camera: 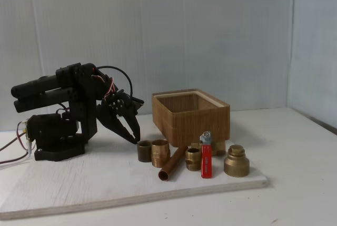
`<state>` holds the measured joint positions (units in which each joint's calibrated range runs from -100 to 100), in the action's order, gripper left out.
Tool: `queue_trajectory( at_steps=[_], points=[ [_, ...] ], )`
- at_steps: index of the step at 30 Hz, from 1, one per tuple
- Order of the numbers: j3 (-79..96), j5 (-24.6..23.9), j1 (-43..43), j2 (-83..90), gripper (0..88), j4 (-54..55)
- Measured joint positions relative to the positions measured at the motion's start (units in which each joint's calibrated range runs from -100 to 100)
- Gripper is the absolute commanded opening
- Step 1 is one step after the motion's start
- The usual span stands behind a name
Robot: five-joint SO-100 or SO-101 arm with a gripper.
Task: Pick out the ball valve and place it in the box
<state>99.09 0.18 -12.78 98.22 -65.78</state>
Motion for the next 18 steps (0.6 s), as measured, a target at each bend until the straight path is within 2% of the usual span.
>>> queue_trajectory(
  at_steps=[2, 5, 18],
  points=[
    [0.0, 0.0, 0.22, 0.0, 0.9, -0.34],
    [0.0, 0.0, 6.82, 0.0, 0.9, -2.41],
    [0.0, 0.0, 8.52, 0.0, 0.9, -2.58]
  ],
)
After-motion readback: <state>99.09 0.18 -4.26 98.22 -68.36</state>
